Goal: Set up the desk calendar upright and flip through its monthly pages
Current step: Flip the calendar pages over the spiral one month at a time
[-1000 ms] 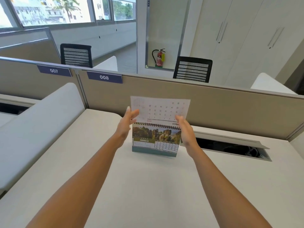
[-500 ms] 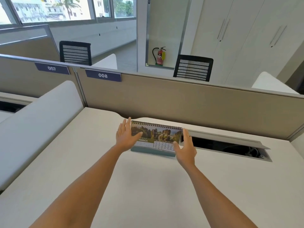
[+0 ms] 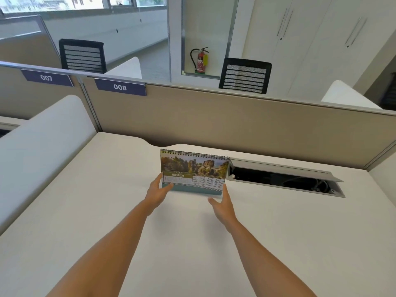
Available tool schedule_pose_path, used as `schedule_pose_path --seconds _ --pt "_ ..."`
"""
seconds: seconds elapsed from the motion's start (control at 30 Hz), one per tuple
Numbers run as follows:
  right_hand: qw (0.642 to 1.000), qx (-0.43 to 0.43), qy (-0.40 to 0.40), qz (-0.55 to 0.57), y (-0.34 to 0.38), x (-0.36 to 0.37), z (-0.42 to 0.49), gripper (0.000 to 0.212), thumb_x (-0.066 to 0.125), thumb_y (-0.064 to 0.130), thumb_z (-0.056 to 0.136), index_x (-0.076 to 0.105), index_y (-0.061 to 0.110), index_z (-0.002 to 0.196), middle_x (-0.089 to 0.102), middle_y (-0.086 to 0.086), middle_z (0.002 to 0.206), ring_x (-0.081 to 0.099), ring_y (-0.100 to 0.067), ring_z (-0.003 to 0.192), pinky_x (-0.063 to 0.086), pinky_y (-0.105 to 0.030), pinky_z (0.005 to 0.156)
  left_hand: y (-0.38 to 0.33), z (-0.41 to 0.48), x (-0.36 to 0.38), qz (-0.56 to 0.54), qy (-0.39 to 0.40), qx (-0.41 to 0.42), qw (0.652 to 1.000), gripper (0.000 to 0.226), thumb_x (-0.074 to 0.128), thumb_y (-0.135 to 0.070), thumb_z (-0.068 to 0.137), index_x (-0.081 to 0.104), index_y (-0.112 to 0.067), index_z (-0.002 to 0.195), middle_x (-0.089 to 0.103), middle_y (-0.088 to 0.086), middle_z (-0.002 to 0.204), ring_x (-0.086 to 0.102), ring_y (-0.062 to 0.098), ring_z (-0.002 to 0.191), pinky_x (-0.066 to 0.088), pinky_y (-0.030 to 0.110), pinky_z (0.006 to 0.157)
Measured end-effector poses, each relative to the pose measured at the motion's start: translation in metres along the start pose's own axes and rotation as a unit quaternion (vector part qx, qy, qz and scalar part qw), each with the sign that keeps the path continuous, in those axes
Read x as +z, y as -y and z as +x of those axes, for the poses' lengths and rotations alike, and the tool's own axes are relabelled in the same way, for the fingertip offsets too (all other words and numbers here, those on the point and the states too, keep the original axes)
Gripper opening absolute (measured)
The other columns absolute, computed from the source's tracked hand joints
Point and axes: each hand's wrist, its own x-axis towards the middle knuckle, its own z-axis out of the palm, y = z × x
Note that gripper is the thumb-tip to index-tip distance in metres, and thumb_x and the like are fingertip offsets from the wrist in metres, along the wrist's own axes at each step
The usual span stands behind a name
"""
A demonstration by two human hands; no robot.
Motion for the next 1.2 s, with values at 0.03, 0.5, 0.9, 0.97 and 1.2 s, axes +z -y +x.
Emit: schedule_pose_path --seconds 0.03,0.5,0.9,0.97,1.2 --pt "1.000 0.002 0.001 0.008 0.001 0.002 0.000 0.079 0.061 0.023 0.093 0.012 0.028 0.155 0.025 0.002 0.160 0.029 -0.024 0.145 0.030 -0.042 0.116 0.001 -0.001 -0.001 -0.002 -0.002 -0.004 1.000 0.064 0.055 -0.030 0.095 0.022 -0.028 0.150 0.028 0.007 0.157 0.029 0.032 0.141 0.028 0.049 0.112" --pt "0.997 0.001 -0.065 0.032 0.000 0.010 -0.007 0.068 0.064 0.021 0.091 0.029 0.024 0.150 0.039 -0.001 0.153 0.039 -0.028 0.139 0.039 -0.040 0.108 0.015 -0.011 -0.006 -0.046 0.023 -0.071 0.996 0.074 0.058 -0.036 0.092 0.015 -0.026 0.152 0.017 0.006 0.160 0.024 0.031 0.144 0.024 0.048 0.113" --pt "0.999 0.007 -0.040 0.035 0.006 -0.004 0.012 0.070 0.071 0.011 0.085 0.037 0.023 0.145 0.046 -0.004 0.148 0.043 -0.029 0.134 0.038 -0.031 0.097 0.002 -0.012 -0.019 -0.022 0.020 -0.039 0.999 0.071 0.061 -0.030 0.092 0.022 -0.028 0.150 0.021 0.006 0.159 0.028 0.032 0.142 0.028 0.049 0.112" --pt "0.998 0.008 -0.044 0.043 0.006 -0.005 0.013 0.064 0.071 0.014 0.085 0.042 0.022 0.142 0.048 -0.005 0.146 0.046 -0.029 0.132 0.039 -0.032 0.098 -0.007 -0.007 -0.024 -0.013 0.014 -0.019 1.000 0.071 0.061 -0.027 0.091 0.022 -0.028 0.150 0.021 0.006 0.159 0.028 0.032 0.142 0.029 0.049 0.113" --pt "0.988 -0.022 -0.151 0.035 0.004 -0.010 0.005 0.035 0.082 0.023 0.075 0.066 0.014 0.106 0.071 -0.003 0.098 0.066 -0.018 0.084 0.047 -0.019 0.060 -0.022 0.001 -0.027 -0.011 0.033 0.004 0.999 0.072 0.064 -0.023 0.089 0.025 -0.027 0.150 0.034 0.009 0.154 0.034 0.031 0.140 0.032 0.050 0.110"
